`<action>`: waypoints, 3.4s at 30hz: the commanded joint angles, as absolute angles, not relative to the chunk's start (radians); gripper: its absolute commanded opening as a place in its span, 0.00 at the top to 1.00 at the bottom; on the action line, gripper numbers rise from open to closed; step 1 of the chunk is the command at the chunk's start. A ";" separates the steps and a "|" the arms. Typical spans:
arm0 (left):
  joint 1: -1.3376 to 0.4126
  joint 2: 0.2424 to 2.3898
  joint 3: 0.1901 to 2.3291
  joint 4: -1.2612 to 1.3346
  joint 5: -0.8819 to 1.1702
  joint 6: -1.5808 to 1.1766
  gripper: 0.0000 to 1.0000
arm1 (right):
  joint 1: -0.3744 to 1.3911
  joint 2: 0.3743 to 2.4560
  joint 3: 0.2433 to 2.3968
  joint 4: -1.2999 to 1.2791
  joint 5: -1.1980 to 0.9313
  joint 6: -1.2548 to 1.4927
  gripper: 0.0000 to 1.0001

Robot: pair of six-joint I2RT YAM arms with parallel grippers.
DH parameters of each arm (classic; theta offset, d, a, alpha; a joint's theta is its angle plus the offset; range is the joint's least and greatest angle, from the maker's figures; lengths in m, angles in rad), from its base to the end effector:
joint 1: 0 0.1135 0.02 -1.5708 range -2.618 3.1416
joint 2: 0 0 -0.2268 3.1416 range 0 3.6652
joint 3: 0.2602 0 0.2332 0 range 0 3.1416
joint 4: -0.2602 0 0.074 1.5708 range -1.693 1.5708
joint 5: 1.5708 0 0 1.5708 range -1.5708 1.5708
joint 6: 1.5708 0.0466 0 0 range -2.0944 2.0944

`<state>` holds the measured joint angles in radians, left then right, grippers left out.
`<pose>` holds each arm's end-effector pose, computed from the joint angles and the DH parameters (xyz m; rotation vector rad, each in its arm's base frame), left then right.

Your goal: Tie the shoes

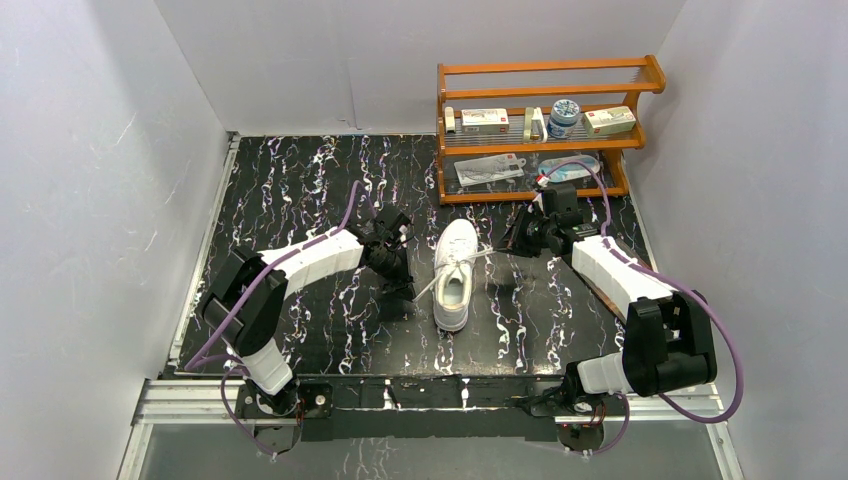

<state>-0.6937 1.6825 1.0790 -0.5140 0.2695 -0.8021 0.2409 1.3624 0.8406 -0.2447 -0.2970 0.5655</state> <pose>0.2358 -0.2122 0.1535 -0.0665 2.8987 -0.7426 0.2723 0.0809 0.1928 0.2384 2.4058 0.7346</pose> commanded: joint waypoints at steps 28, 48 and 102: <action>-0.695 1.684 1.066 -0.615 0.353 -0.667 1.00 | 0.179 1.429 0.847 -0.186 -0.342 0.421 1.00; -0.695 1.726 1.153 -0.615 0.406 -0.667 1.00 | 0.423 1.533 1.193 -0.360 -0.564 0.231 0.32; -0.695 1.734 1.143 -0.586 0.383 -0.690 1.00 | 0.597 1.476 1.108 -0.265 -0.227 0.169 0.91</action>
<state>-0.6933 1.7451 1.1526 -0.5568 0.3817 -0.6884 0.5961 1.4982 1.0893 -0.3222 -0.1509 0.1627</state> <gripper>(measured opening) 0.009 0.018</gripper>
